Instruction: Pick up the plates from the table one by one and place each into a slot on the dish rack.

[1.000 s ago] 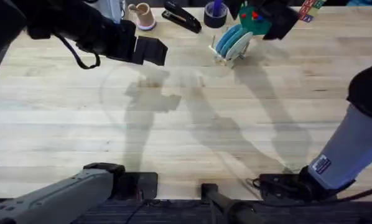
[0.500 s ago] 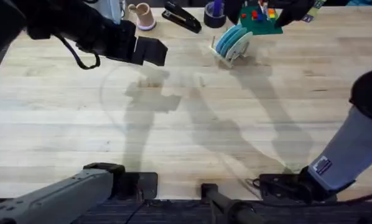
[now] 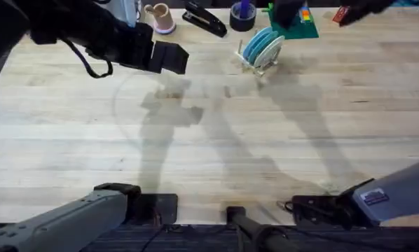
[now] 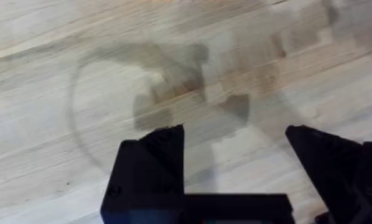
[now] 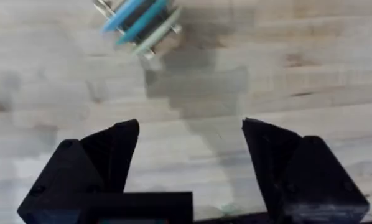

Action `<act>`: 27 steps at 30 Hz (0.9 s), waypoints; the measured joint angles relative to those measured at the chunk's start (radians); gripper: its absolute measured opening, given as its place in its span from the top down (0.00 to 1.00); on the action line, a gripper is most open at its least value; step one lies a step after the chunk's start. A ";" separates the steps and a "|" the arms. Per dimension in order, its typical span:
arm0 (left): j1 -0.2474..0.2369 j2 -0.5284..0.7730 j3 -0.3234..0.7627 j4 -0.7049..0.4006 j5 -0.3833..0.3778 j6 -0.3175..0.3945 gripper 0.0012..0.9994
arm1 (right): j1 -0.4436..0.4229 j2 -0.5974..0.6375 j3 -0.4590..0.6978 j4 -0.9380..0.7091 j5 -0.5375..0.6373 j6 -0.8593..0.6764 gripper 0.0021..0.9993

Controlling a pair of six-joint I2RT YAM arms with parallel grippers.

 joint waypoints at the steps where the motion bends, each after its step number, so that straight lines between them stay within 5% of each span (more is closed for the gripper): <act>1: 0.000 0.000 0.000 0.000 0.000 0.000 0.01 | 0.000 -0.026 -0.034 0.007 0.000 -0.002 0.00; 17: 0.000 0.000 0.000 -0.025 0.000 0.000 0.00 | 0.079 -0.333 -0.436 0.109 -0.050 -0.030 0.00; 27: 0.000 0.000 0.000 -0.026 0.000 0.000 0.01 | 0.149 -0.431 -0.499 0.109 -0.053 -0.034 0.01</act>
